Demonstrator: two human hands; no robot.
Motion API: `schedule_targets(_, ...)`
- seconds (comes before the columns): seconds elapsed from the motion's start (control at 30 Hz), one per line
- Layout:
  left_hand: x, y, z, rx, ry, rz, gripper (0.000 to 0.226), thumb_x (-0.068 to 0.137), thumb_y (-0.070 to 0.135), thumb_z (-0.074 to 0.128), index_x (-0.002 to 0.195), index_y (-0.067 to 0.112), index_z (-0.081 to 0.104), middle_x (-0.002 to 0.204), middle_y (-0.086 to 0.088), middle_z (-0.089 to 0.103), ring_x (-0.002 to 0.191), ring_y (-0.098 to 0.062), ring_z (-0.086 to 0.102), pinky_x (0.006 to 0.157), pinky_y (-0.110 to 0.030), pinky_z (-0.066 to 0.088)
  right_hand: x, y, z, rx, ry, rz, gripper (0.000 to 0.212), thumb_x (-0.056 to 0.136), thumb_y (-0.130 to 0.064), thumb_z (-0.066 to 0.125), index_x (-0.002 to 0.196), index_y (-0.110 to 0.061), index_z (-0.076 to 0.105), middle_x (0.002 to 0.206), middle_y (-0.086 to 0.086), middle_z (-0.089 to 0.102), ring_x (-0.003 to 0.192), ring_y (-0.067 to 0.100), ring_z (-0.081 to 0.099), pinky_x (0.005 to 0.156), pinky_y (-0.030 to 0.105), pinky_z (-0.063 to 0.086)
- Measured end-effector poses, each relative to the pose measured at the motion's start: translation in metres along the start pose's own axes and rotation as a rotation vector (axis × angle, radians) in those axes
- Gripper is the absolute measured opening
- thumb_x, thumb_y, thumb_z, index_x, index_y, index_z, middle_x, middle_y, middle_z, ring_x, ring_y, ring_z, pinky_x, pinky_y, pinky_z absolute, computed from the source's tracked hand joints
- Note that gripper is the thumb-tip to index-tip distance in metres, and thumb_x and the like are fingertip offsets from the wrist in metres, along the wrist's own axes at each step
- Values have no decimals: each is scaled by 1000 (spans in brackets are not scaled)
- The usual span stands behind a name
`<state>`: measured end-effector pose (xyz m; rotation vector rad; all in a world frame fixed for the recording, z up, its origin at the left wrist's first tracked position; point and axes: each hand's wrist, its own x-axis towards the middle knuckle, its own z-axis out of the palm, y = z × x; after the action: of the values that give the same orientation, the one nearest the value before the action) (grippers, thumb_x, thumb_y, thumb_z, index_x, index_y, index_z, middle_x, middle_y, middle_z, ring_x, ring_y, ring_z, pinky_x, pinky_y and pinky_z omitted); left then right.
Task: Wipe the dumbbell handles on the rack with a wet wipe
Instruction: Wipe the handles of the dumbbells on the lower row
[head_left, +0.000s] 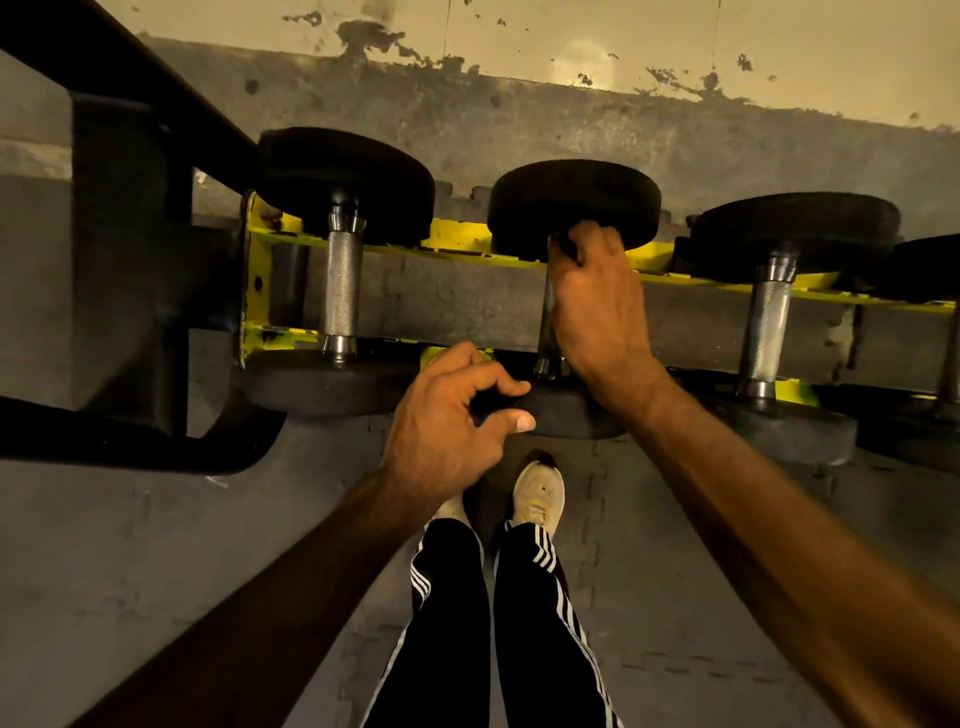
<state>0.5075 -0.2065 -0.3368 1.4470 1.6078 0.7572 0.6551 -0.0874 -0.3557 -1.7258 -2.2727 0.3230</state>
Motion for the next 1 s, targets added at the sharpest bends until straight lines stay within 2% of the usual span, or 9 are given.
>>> schedule_targets(0.1, -2, -1, 2, -7, 22, 0, 27, 66, 26, 83, 90, 15, 77, 88, 2, 59, 84, -20, 61, 74, -44, 53, -1, 6, 6, -320, -77, -278, 30, 79, -3, 67, 109, 4, 69, 107, 19, 65, 100, 36, 58, 73, 39, 52)
schedule_targets(0.17, -3, 0, 5, -11, 33, -6, 26, 67, 26, 83, 90, 16, 77, 88, 5, 58, 86, -20, 61, 75, -44, 53, 6, 2, 0, -439, -210, -363, 26, 75, -5, 67, 100, 1, 73, 99, 16, 68, 103, 36, 59, 75, 38, 52)
schedule_targets(0.3, -5, -1, 6, -26, 52, -7, 26, 68, 24, 82, 91, 14, 77, 88, 4, 58, 85, -19, 60, 76, -44, 53, 22, -30, -2, -559, -497, -385, 21, 91, -6, 57, 107, -4, 70, 115, 15, 65, 125, 35, 45, 90, 42, 46)
schedule_targets(0.47, -6, -2, 5, -35, 44, 5, 26, 70, 25, 83, 94, 16, 77, 90, 4, 59, 88, -20, 62, 79, -44, 54, 38, -48, -1, -650, -718, -445, 24, 96, -9, 55, 118, -9, 65, 123, 8, 63, 128, 29, 46, 94, 38, 46)
schedule_targets(0.6, -7, -6, 6, -37, 58, 18, 27, 71, 25, 82, 95, 14, 78, 90, 0, 60, 88, -23, 62, 78, -47, 54, 24, -28, -18, -448, -657, -500, 22, 92, -4, 56, 113, -7, 65, 114, 12, 61, 119, 33, 50, 81, 43, 50)
schedule_targets(0.67, -8, -7, 7, -45, 68, 23, 27, 72, 26, 81, 96, 15, 78, 91, 0, 60, 88, -23, 62, 77, -46, 54, 17, -1, -21, -263, -440, -464, 21, 84, -1, 64, 104, -5, 69, 108, 15, 62, 107, 36, 56, 78, 43, 54)
schedule_targets(0.77, -10, -6, 9, -67, 86, 24, 26, 72, 24, 82, 96, 16, 78, 90, 2, 60, 89, -23, 63, 78, -46, 54, -9, 33, -22, 194, -138, -98, 18, 82, -4, 72, 99, -9, 74, 102, 11, 66, 89, 24, 63, 72, 35, 56)
schedule_targets(0.93, -10, -6, 8, -59, 65, 21, 29, 74, 32, 78, 97, 16, 78, 92, 3, 60, 89, -21, 62, 77, -44, 55, -39, 31, -19, 399, -188, 13, 14, 84, -8, 75, 97, -10, 75, 98, 5, 71, 91, 16, 67, 78, 39, 59)
schedule_targets(1.0, -10, -7, 8, -57, 68, 25, 31, 74, 36, 75, 97, 15, 78, 92, 2, 61, 90, -22, 62, 77, -44, 55, -25, 32, -12, 495, -110, 148, 16, 85, -8, 73, 100, -13, 75, 97, -1, 72, 89, 9, 67, 79, 34, 59)
